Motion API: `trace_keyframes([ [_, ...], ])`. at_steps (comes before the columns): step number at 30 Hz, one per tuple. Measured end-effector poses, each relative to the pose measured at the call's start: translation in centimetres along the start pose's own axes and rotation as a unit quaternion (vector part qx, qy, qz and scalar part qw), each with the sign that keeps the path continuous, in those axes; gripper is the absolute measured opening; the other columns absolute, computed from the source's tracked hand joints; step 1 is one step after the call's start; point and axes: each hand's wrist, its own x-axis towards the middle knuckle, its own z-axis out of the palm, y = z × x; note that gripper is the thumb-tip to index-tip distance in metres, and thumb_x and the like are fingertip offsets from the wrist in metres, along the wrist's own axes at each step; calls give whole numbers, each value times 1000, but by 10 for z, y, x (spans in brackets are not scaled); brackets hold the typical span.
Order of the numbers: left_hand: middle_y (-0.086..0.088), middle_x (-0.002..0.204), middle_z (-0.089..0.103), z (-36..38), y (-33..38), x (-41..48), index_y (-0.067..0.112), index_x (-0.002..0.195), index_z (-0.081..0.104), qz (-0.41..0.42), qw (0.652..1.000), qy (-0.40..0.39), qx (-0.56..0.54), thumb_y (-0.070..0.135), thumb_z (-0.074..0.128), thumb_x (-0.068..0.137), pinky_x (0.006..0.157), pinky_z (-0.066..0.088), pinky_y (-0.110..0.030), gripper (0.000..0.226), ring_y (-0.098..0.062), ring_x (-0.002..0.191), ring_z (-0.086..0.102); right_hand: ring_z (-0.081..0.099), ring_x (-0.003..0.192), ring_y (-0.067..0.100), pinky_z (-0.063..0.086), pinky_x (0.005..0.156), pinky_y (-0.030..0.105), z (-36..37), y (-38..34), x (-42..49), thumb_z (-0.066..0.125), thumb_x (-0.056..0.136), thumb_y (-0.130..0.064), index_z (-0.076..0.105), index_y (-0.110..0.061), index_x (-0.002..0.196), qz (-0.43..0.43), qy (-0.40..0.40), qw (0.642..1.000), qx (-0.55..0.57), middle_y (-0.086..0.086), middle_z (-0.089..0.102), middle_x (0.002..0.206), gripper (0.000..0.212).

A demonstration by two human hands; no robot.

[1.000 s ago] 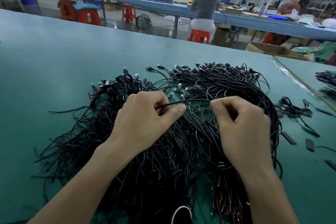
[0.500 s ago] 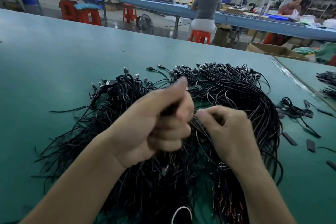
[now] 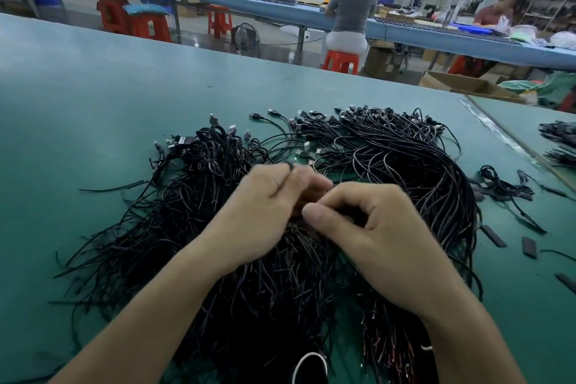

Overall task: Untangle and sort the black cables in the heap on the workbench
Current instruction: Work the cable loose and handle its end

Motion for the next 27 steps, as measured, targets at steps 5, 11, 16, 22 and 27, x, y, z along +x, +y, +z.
trace_keyframes([
  [5, 4, 39, 45, 5, 13, -9, 20, 54, 64, -94, 984, -140, -51, 59, 39, 93, 35, 29, -13, 60, -7, 33, 36, 43, 48, 1, 35, 44, 20, -6, 0, 0, 72, 77, -40, 72, -18, 70, -24, 83, 992, 90, -3, 59, 50, 23],
  [11, 10, 37, 32, -9, 25, -9, 19, 51, 47, -130, 896, -265, -331, 50, 40, 96, 32, 17, -15, 56, -2, 31, 25, 40, 51, 14, 31, 44, 35, 4, 6, 4, 63, 80, -51, 70, -17, 76, 24, 104, 984, 143, 0, 49, 53, 35],
  [16, 3, 56, 59, -8, 26, -1, 11, 72, 73, -74, 841, -123, -522, 38, 43, 101, 39, 44, -13, 50, -3, 44, 54, 38, 49, 13, 31, 46, 38, 14, 4, 3, 50, 100, -36, 63, -31, 72, 41, -18, 999, 26, 2, 45, 54, 32],
  [22, -9, 94, 77, -4, -1, 8, 7, 103, 72, 1, 964, 107, -243, 40, 44, 95, 73, 58, -24, 44, -20, 88, 75, 35, 44, 3, 32, 44, 27, 8, -4, -2, 54, 98, -35, 63, -20, 71, 37, -74, 995, -61, -6, 46, 51, 32],
  [27, -4, 53, 66, 8, 2, -4, 15, 64, 71, -93, 992, -85, -11, 45, 37, 103, 39, 43, -17, 60, -12, 39, 58, 43, 40, 1, 30, 43, 9, -3, -5, 0, 69, 89, -35, 71, -23, 71, -1, 47, 998, -28, -16, 51, 46, 22],
])
